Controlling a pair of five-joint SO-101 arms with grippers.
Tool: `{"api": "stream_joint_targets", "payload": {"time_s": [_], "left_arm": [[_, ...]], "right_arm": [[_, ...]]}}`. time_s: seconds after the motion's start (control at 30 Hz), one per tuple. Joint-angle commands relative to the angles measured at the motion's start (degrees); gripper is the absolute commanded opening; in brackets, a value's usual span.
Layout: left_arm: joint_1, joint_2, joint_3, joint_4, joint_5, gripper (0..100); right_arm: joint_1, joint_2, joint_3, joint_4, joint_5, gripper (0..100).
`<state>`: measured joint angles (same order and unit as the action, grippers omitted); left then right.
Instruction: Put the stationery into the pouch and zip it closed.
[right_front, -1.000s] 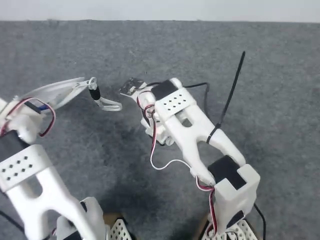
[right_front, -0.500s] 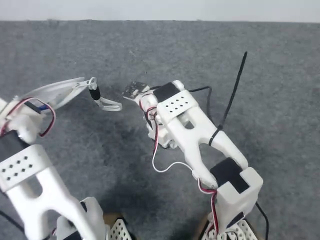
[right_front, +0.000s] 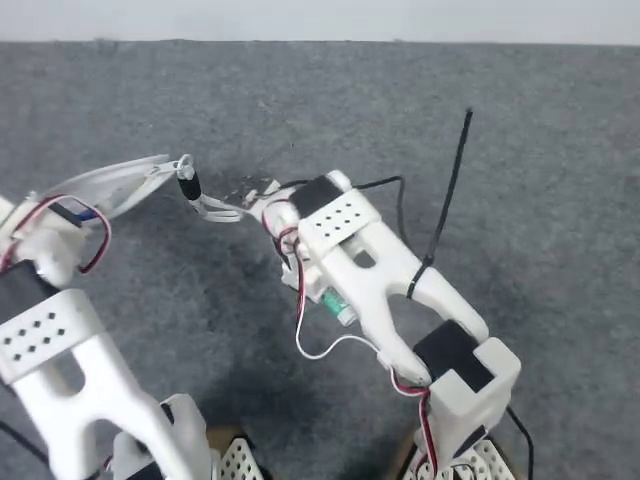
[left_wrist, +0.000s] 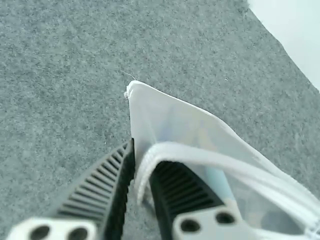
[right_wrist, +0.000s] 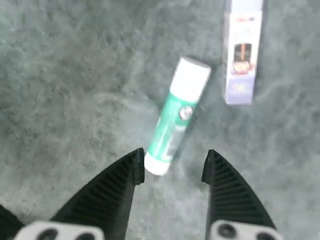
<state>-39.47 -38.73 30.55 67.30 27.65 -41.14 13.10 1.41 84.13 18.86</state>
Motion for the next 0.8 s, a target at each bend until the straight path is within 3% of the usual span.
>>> {"api": "stream_joint_targets", "payload": {"time_s": [0.0, 0.2, 0.37, 0.6, 0.77], "left_arm": [[0.0, -1.2, -1.5, -1.9, 0.8, 1], [0.0, -1.2, -1.5, -1.9, 0.8, 1], [0.0, -1.2, -1.4, -1.9, 0.8, 1], [0.0, -1.2, -1.4, -1.9, 0.8, 1], [0.0, -1.2, -1.4, -1.9, 0.8, 1]], "right_arm": [[-0.7, -4.0, 4.0, -8.4, 0.0, 17.6], [-1.7, -3.9, 10.8, -20.3, -3.6, 14.5], [-1.5, -1.5, 13.0, -24.4, -3.8, 14.3], [-2.5, 9.3, 3.0, -17.7, -3.9, 12.5], [-2.6, 14.5, -3.8, -11.2, -3.9, 5.3]]}}
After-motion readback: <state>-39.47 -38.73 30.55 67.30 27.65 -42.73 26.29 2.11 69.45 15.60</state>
